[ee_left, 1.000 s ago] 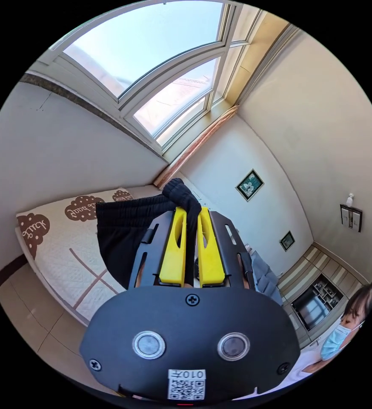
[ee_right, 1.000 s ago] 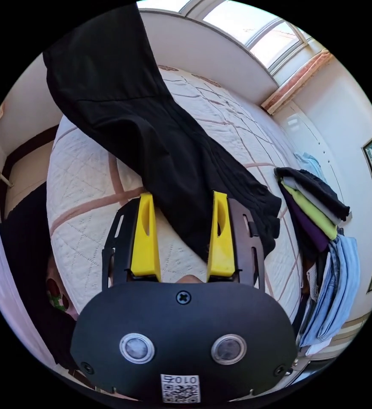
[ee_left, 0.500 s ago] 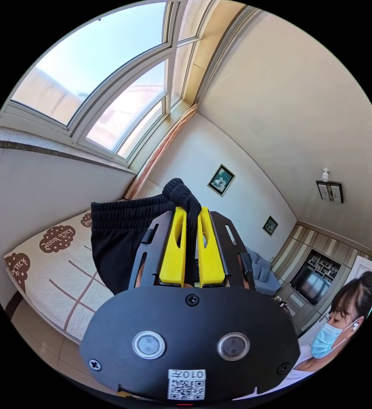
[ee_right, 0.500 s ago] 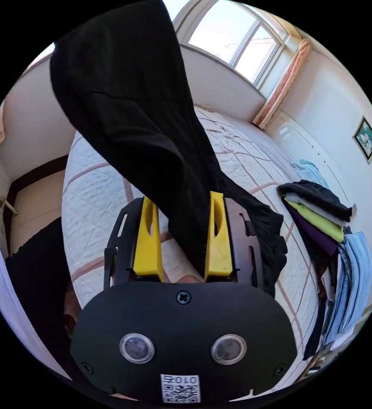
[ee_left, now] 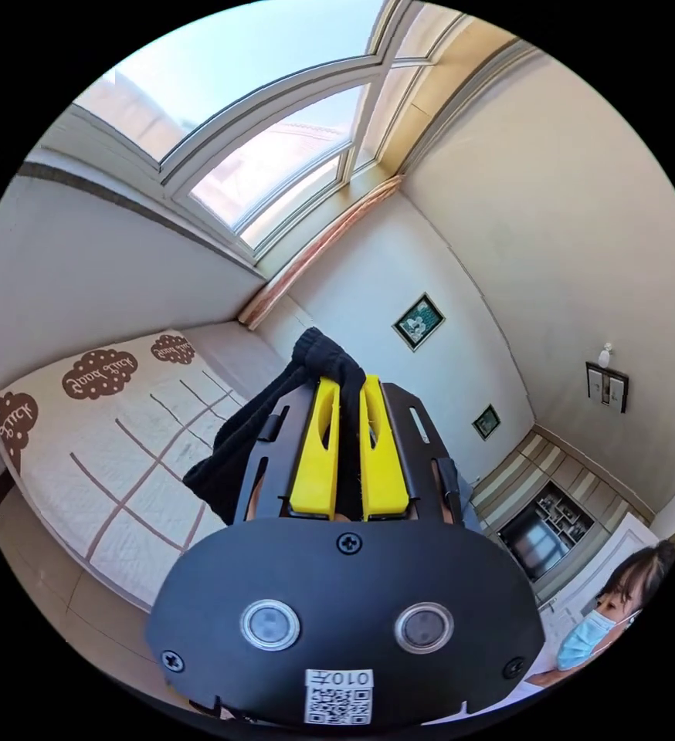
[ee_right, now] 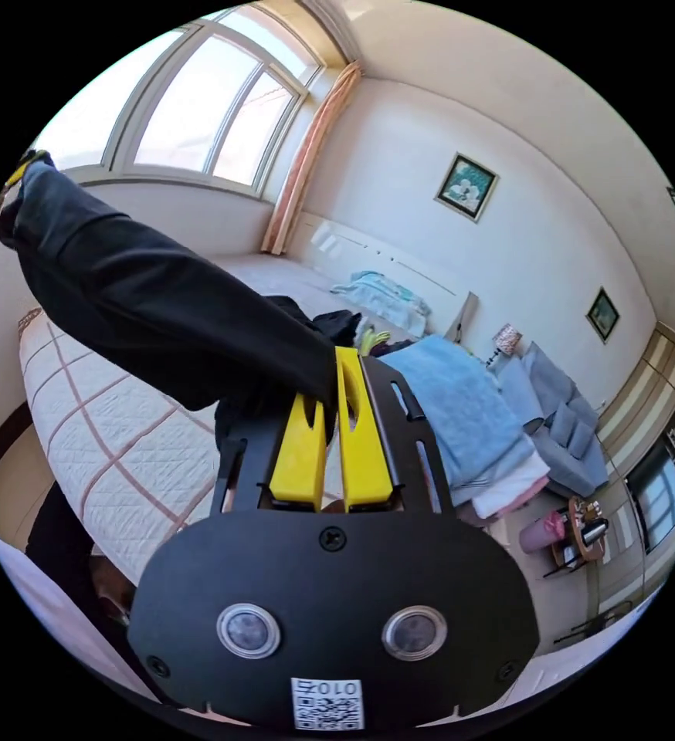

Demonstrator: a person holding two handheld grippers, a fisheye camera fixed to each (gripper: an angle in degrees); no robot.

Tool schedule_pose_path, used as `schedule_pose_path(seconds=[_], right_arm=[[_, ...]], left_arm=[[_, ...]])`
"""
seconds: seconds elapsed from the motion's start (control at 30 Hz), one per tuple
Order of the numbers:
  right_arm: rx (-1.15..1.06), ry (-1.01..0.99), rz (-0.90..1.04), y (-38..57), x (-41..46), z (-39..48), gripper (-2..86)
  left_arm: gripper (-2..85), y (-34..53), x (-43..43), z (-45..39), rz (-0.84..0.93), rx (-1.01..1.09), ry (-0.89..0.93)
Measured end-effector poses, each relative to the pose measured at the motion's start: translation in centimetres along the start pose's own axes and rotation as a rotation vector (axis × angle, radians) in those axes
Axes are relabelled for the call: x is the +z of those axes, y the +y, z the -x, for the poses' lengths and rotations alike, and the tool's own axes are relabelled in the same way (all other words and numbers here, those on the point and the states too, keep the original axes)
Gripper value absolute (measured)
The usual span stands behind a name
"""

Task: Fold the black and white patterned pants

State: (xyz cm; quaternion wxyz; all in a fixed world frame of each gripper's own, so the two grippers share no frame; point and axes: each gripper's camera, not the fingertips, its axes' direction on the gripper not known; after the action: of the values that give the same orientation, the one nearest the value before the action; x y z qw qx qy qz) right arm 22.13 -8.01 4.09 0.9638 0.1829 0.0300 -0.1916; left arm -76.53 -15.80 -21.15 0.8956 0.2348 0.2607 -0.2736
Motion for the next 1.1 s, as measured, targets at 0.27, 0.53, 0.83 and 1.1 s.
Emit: schedule_pose_path(seconds=[0.27, 0.53, 0.83, 1.1], right_arm=[[-0.108, 0.231, 0.004, 7.6, -1.2, -4.2, 2.1], [-0.063, -0.197, 0.576, 28.9, 8.6, -2.2, 7.3], [-0.002, -0.289, 0.342, 23.1, 11.4, -6.9, 11.8], [-0.016, -0.372, 0.392, 20.5, 20.4, -9.4, 12.5]], left_arm=[[6.0, 10.0, 10.4, 4.3, 0.208, 0.046, -0.021], [7.1, 30.1, 10.9, 20.3, 0.481, -0.305, -0.266], [8.3, 31.0, 18.6, 8.4, 0.556, 0.321, -0.486], [9.8, 34.1, 37.3, 1.7, 0.608, 0.57, -0.532]])
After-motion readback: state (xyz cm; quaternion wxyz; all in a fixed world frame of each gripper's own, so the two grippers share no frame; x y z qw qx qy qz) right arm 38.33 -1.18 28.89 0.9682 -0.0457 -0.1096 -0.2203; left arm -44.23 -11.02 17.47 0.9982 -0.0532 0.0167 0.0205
